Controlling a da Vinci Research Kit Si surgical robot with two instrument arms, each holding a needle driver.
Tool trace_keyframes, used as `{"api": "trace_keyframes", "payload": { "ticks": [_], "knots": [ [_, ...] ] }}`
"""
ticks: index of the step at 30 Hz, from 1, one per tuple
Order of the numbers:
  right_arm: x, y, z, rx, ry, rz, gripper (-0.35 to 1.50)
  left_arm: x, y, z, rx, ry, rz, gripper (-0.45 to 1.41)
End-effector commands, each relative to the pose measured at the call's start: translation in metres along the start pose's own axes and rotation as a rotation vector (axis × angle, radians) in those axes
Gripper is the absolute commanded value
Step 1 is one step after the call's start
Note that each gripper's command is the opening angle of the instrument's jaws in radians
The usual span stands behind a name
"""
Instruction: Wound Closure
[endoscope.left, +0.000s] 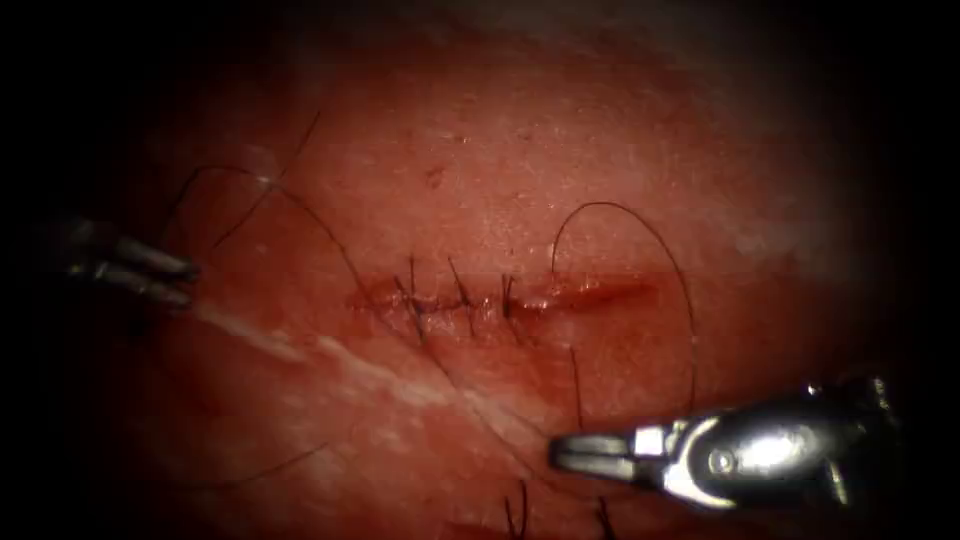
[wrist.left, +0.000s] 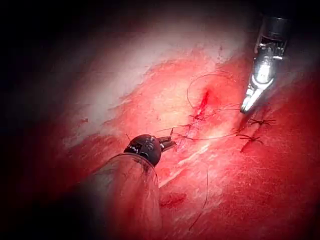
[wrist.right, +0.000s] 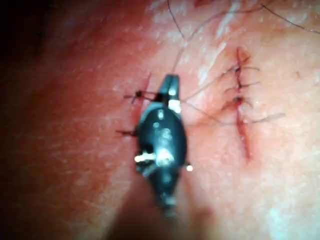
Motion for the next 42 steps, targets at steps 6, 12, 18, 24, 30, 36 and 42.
{"api": "trace_keyframes", "payload": {
  "ticks": [6, 12, 18, 24, 30, 36, 42],
  "knots": [
    [0.0033, -0.0059, 0.0019, 0.105, 0.06, -0.003, -0.35, -0.0005, -0.0002, 0.0008, -0.003, 0.0, 0.0, -0.45],
    [0.0045, -0.0056, 0.0019, 0.081, 0.109, -0.002, 0.32, -0.0005, -0.0002, 0.0008, -0.003, 0.0, 0.0, -0.45],
    [0.0018, -0.0035, 0.0009, 0.004, 0.117, 0.009, 0.99, -0.0007, -0.0003, 0.0006, -0.003, -0.001, -0.001, -0.45],
    [-0.0016, -0.0005, -0.0006, -0.044, 0.085, 0.027, 0.89, -0.0011, -0.0006, 0.0007, -0.003, -0.001, -0.001, -0.45],
    [-0.0043, 0.0026, -0.0001, -0.103, 0.05, 0.018, 0.79, -0.0012, -0.0007, 0.0008, -0.002, -0.002, 0.005, -0.45],
    [-0.0074, 0.0056, 0.0019, -0.141, 0.032, -0.027, 0.72, -0.0012, -0.0006, 0.0009, 0.0, -0.003, 0.004, -0.45],
    [-0.0102, 0.0064, 0.0031, -0.133, -0.002, -0.048, -0.35, -0.0011, -0.0006, 0.0011, 0.003, -0.004, 0.004, -0.45]
  ]
}}
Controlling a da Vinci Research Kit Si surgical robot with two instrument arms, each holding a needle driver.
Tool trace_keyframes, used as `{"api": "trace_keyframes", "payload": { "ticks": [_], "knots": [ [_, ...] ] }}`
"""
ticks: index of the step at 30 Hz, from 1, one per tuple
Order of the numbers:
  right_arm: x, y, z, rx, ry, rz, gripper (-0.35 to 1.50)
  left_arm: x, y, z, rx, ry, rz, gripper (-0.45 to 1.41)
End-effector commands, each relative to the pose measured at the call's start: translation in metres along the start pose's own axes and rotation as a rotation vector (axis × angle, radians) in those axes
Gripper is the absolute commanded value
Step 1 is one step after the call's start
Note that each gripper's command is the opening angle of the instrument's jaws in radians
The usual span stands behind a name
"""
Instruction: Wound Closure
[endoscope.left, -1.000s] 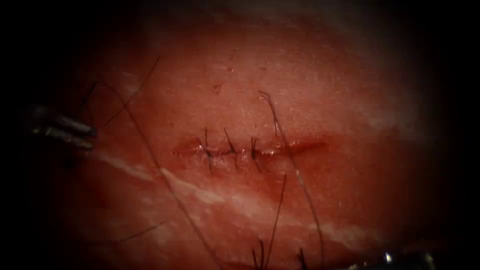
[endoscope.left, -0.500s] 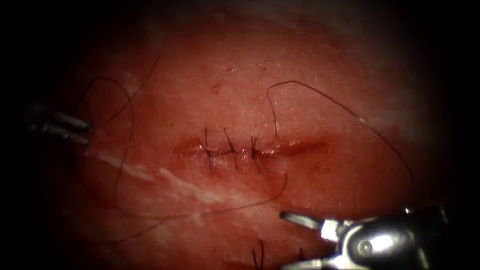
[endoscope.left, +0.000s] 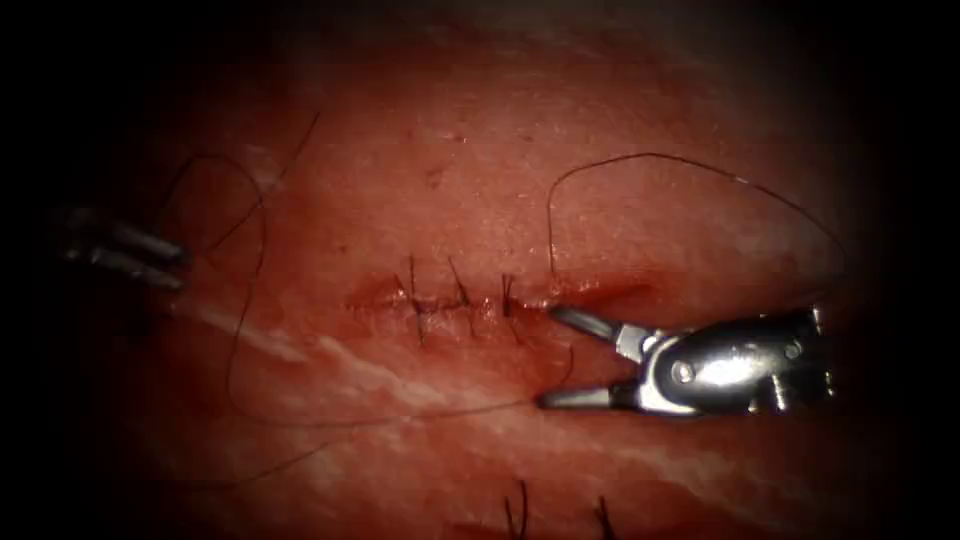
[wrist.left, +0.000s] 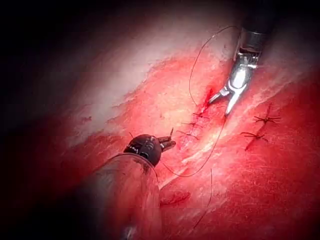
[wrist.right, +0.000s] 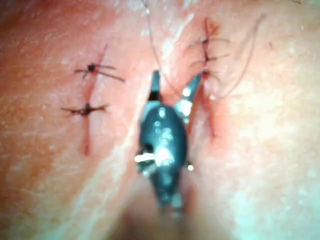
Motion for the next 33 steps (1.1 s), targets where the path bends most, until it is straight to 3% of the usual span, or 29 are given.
{"api": "trace_keyframes", "payload": {
  "ticks": [1, 5, 20, 27, 33],
  "knots": [
    [-0.0013, -0.0013, 0.0004, 0.041, -0.036, 0.018, -0.35, -0.0003, -0.0001, 0.001, -0.001, 0.001, -0.001, -0.45],
    [-0.0013, -0.0022, -0.0003, 0.096, -0.097, 0.117, -0.35, -0.0003, -0.0001, 0.0011, 0.0, 0.001, -0.001, -0.45],
    [0.0054, -0.007, -0.0028, 0.134, -0.036, 0.146, -0.35, -0.0004, -0.0001, 0.0015, 0.004, -0.001, -0.001, -0.45],
    [0.0052, -0.0068, -0.0025, 0.147, -0.015, 0.142, -0.35, -0.0004, 0.0, 0.0017, 0.007, -0.002, -0.001, -0.45],
    [0.0062, -0.0089, -0.0025, 0.212, 0.011, 0.125, -0.35, -0.0003, 0.0, 0.0019, 0.007, -0.002, -0.001, -0.45]
  ]
}}
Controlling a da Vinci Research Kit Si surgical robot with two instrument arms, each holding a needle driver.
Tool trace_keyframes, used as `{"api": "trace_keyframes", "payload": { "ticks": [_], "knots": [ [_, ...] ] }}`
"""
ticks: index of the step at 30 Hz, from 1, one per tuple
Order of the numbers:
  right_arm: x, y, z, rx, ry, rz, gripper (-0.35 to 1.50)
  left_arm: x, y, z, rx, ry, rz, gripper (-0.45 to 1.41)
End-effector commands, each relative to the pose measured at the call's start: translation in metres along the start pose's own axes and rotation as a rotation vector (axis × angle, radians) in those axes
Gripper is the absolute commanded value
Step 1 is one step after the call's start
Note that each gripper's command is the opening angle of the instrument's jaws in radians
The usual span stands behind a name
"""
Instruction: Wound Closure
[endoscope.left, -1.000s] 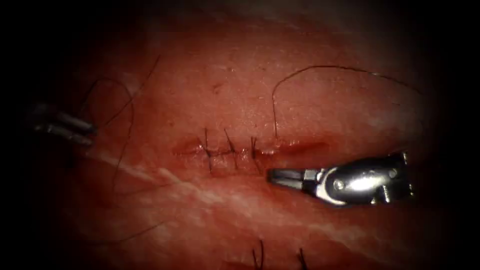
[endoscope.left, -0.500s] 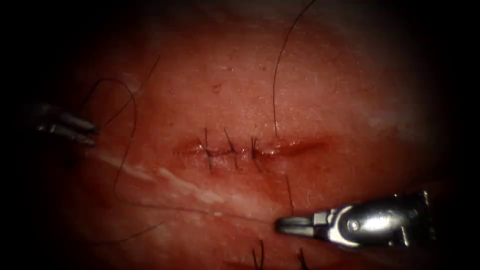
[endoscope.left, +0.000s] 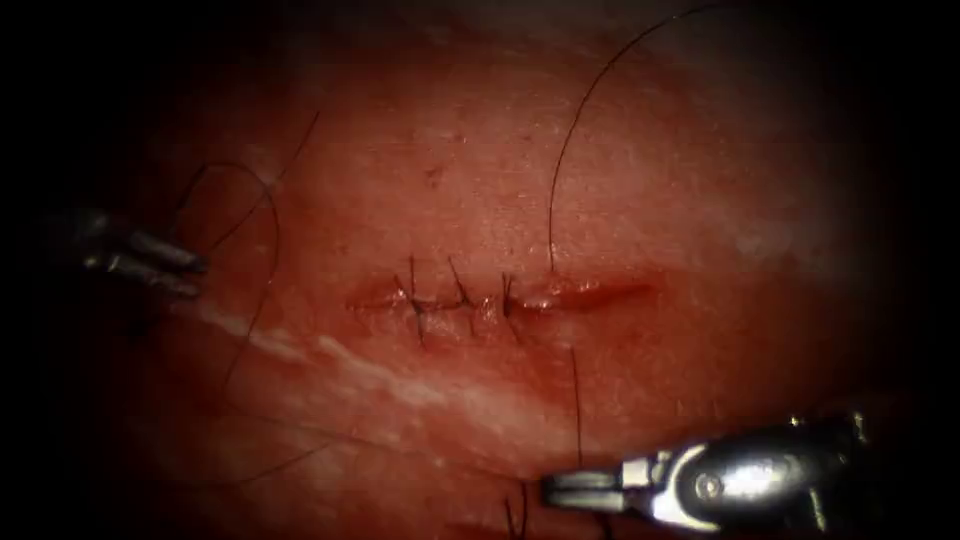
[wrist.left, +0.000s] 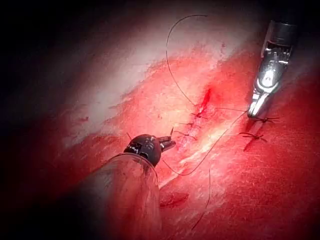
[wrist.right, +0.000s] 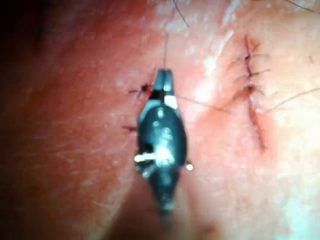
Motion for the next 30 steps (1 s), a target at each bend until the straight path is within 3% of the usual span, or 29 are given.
{"api": "trace_keyframes", "payload": {
  "ticks": [1, 8, 17, 19, 22, 30],
  "knots": [
    [-0.0004, -0.0024, 0.001, 0.018, 0.006, 0.005, -0.35, -0.0003, -0.0001, 0.001, -0.002, 0.002, -0.001, -0.45],
    [0.0014, -0.0061, 0.003, 0.048, 0.017, 0.003, -0.35, -0.0003, -0.0001, 0.001, -0.002, 0.001, -0.007, -0.45],
    [0.003, -0.0049, 0.0018, 0.028, 0.077, 0.021, -0.32, -0.0003, 0.0001, 0.0006, -0.003, 0.001, -0.007, -0.45],
    [0.0028, -0.0043, 0.0013, -0.003, 0.112, 0.024, 0.19, -0.0003, 0.0, 0.0006, -0.004, 0.001, -0.008, -0.45],
    [0.0022, -0.0035, 0.0005, -0.029, 0.122, 0.03, 0.49, -0.0004, -0.0001, 0.0006, -0.004, 0.001, -0.008, -0.45],
    [-0.0009, 0.0015, -0.0018, -0.125, 0.113, -0.043, 0.67, -0.0005, -0.0002, 0.0007, -0.003, 0.001, -0.008, -0.45]
  ]
}}
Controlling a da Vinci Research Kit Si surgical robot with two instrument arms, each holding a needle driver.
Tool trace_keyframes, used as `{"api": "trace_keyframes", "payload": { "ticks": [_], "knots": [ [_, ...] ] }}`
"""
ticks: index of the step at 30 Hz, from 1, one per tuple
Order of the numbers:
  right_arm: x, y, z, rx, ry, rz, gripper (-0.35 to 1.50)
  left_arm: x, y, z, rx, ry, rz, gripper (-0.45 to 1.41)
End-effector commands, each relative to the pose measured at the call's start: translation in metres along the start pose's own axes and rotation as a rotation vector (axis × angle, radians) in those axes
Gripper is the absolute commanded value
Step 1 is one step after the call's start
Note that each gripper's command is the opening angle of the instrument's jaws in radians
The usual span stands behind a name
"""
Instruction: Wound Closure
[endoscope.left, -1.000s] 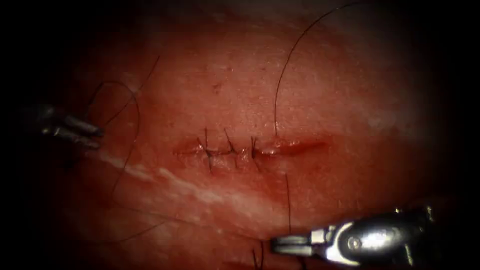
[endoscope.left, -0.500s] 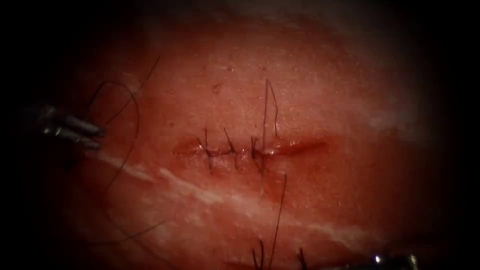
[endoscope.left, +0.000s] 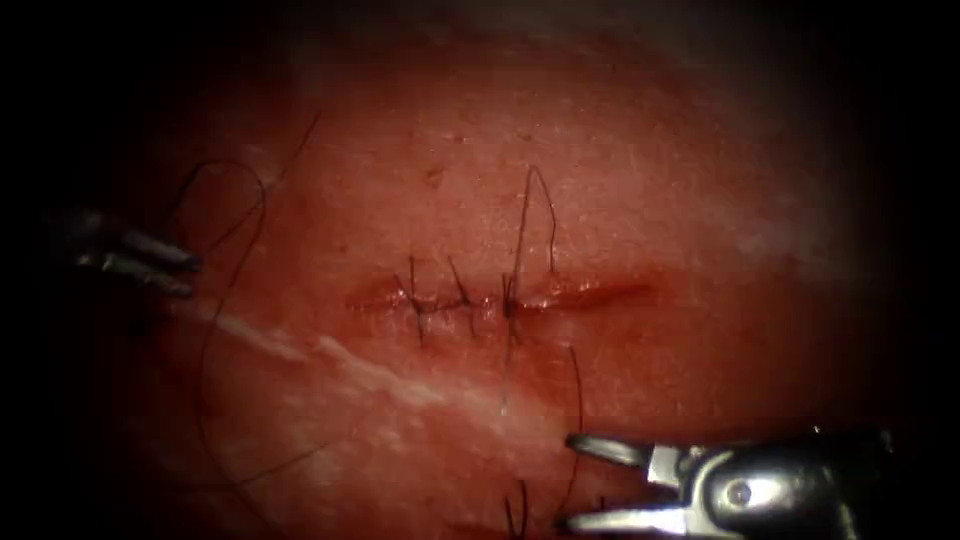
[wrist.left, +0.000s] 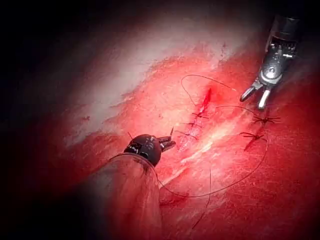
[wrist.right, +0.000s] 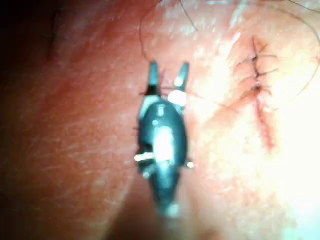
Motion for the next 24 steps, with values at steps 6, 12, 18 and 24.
{"api": "trace_keyframes", "payload": {
  "ticks": [6, 12, 18, 24],
  "knots": [
    [-0.0046, 0.0035, 0.0009, -0.041, -0.025, -0.049, 0.81, -0.0005, -0.0002, 0.001, -0.002, 0.001, -0.006, -0.45],
    [-0.007, 0.0047, 0.0023, -0.03, -0.076, -0.125, 0.76, -0.0006, -0.0004, 0.0011, -0.002, 0.0, -0.006, -0.45],
    [-0.0086, 0.0052, 0.0023, -0.004, -0.114, -0.158, 0.73, -0.0008, -0.0006, 0.0012, -0.001, 0.0, -0.006, -0.45],
    [-0.0094, 0.0058, 0.0012, 0.011, -0.119, -0.172, 0.71, -0.0008, -0.0006, 0.0012, -0.001, 0.0, -0.006, -0.45]
  ]
}}
